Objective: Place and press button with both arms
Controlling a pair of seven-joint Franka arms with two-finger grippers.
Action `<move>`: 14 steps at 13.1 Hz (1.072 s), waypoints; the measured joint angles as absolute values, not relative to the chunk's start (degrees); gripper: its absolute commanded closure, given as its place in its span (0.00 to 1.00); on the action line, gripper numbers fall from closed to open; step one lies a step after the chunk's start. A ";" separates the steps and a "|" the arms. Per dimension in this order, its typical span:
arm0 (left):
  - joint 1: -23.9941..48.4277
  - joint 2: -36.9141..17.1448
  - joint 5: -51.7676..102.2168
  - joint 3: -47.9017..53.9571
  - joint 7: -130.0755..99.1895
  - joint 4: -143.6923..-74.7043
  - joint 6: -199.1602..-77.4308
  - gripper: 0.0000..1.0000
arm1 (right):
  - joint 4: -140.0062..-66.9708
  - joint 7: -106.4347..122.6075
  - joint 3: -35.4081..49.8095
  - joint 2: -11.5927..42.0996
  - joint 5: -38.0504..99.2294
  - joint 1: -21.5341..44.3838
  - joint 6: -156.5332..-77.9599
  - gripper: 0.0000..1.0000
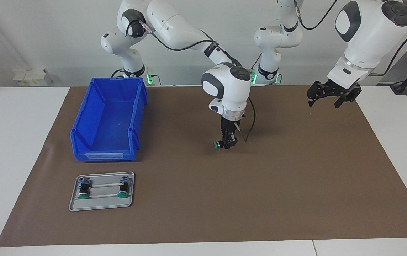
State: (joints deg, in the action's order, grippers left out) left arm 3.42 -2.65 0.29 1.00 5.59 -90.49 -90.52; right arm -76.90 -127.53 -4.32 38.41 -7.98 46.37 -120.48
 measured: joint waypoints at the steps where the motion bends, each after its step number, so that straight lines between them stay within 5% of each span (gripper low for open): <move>1: 3.43 -2.57 0.29 1.02 5.63 -90.49 -90.72 0.00 | -77.48 -128.63 -4.33 38.70 -7.97 46.87 -121.52 1.00; 7: 3.62 -2.50 0.42 1.74 15.86 -90.53 -94.14 0.00 | -82.90 -133.19 -4.32 38.64 -7.97 48.63 -127.02 1.00; 8: 3.86 -2.50 1.03 1.86 19.50 -90.57 -94.36 0.00 | -83.17 -133.66 -4.32 38.64 -7.97 48.67 -127.22 0.73; 9: 4.14 -2.50 2.40 1.89 23.22 -90.62 -94.69 0.00 | -83.28 -134.11 -4.32 38.62 -7.97 48.65 -127.23 0.03; 14: 6.27 -2.46 5.40 2.18 38.88 -92.26 -95.32 0.00 | -83.36 -134.42 -4.32 37.82 -9.00 49.50 -126.27 0.00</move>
State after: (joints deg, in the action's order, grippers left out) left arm 6.27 -2.46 5.40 2.18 38.88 -92.26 -95.32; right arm -83.36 -134.42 -4.32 37.82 -9.00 49.50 -126.27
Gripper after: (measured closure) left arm 0.000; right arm 0.194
